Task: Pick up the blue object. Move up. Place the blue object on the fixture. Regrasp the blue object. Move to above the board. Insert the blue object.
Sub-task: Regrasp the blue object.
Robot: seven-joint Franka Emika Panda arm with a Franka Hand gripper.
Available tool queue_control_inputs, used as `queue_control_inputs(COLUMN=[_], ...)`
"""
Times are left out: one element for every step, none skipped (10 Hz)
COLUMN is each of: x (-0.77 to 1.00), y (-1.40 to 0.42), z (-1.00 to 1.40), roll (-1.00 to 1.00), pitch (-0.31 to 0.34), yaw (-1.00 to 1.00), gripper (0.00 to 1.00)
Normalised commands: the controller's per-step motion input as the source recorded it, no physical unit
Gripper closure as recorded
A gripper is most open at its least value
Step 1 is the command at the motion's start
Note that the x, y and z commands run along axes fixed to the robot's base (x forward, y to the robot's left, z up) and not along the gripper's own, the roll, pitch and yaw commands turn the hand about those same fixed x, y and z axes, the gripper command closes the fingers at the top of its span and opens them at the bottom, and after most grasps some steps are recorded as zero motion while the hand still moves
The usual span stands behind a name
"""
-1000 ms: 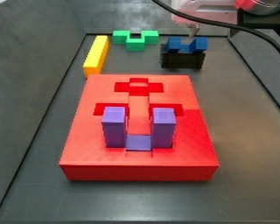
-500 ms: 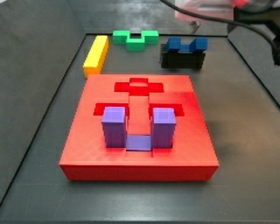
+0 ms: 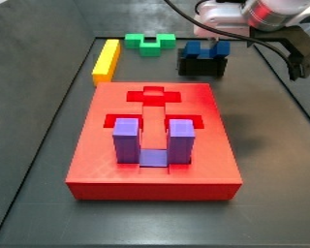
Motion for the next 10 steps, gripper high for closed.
queue_control_inputs(x=[0.60, 0.19, 0.04, 0.03, 0.00, 0.00, 0.00, 0.00, 0.00, 0.00], y=[0.42, 0.13, 0.00, 0.00, 0.00, 0.06, 0.15, 0.13, 0.16, 0.15], z=[-0.16, -0.16, -0.21, -0.25, -0.33, -0.22, -0.21, -0.13, -0.08, -0.16], roll=[0.04, 0.08, 0.17, 0.25, 0.26, 0.12, 0.05, 0.00, 0.00, 0.00], pitch=[0.157, 0.169, 0.120, 0.114, 0.071, 0.063, 0.037, 0.063, 0.066, 0.060], yaw=[0.00, 0.00, 0.00, -0.01, -0.02, 0.00, 0.00, 0.00, 0.00, 0.00], gripper=[0.00, 0.00, 0.00, 0.00, 0.00, 0.00, 0.00, 0.00, 0.00, 0.00])
